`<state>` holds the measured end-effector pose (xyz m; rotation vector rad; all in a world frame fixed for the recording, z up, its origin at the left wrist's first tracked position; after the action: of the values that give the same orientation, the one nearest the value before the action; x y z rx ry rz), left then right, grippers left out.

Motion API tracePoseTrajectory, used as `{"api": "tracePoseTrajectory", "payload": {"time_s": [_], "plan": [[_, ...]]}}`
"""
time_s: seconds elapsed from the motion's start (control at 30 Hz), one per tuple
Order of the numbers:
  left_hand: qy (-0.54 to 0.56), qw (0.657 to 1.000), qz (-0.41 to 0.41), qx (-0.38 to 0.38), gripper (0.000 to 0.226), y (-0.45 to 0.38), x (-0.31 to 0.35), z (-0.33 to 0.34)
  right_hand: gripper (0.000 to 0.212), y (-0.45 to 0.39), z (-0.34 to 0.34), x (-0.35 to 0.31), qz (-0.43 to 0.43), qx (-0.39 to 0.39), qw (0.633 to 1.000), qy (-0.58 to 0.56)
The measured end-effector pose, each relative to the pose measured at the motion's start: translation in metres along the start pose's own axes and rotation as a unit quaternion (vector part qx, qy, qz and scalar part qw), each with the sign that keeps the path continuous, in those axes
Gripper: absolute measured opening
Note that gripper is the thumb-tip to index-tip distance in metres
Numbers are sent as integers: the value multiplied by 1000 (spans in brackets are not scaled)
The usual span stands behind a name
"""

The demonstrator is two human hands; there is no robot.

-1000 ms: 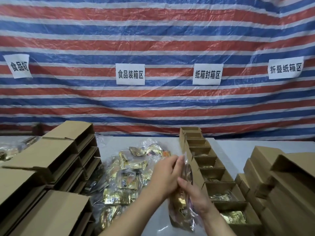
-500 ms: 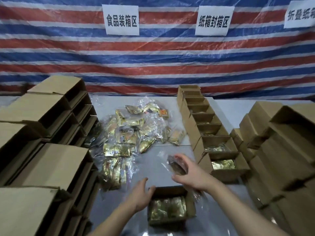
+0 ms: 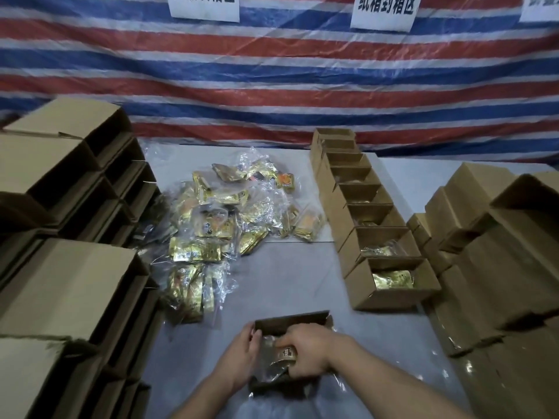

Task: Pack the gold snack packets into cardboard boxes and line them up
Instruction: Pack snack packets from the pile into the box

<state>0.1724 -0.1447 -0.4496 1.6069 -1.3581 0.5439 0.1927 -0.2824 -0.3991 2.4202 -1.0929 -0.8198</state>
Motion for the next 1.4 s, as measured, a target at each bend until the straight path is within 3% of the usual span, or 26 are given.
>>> {"api": "tracePoseTrajectory", "payload": {"time_s": [0.13,0.4,0.47,0.57,0.63,0.73,0.9,0.97,1.07,1.23,1.3,1.4], "plan": [[20,1000,2,-1,17,-2,-6,1,52,-23,7,-2,-49,-7,996,74],[7,1000,2,2,25,-3,-15,4,65,-49,43,11,-44,-70,984,155],[0,1000,-4,4,24,0,-16,5,66,-48,44,10,-44,-63,990,116],[-15,1000,-8,-2,26,2,-17,4,68,-39,36,4,-32,-50,997,-52],[-21,1000,-8,-6,29,2,-16,4,57,-30,30,7,-16,-22,993,-114],[-28,999,-18,-8,33,2,-14,4,33,-18,23,26,74,25,996,-49],[-47,998,-40,-13,39,3,-18,5,62,-17,73,39,189,-169,963,-87],[-49,998,-39,-9,38,5,-16,5,71,-17,84,37,208,-201,951,-107],[-47,998,-38,-7,36,5,-13,4,59,-17,81,37,222,-165,953,-126],[-63,997,-48,-7,35,1,-12,5,34,-19,35,33,184,48,978,-92],[-63,997,-54,-8,33,2,-14,7,22,-24,36,19,165,28,978,-122],[-66,996,-66,-1,33,4,-14,10,46,-33,52,4,161,-48,978,-121]]}}
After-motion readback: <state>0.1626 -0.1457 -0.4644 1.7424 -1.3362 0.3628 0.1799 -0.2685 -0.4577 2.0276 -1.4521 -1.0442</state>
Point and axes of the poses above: each hand's wrist, its own y-axis away from the middle knuckle, its own z-axis out of the palm, x = y × z, the point moved 7 cm from there along -y, towards the middle knuckle, and after that the axes turned 3 degrees about -z, right-handed, at the moved point
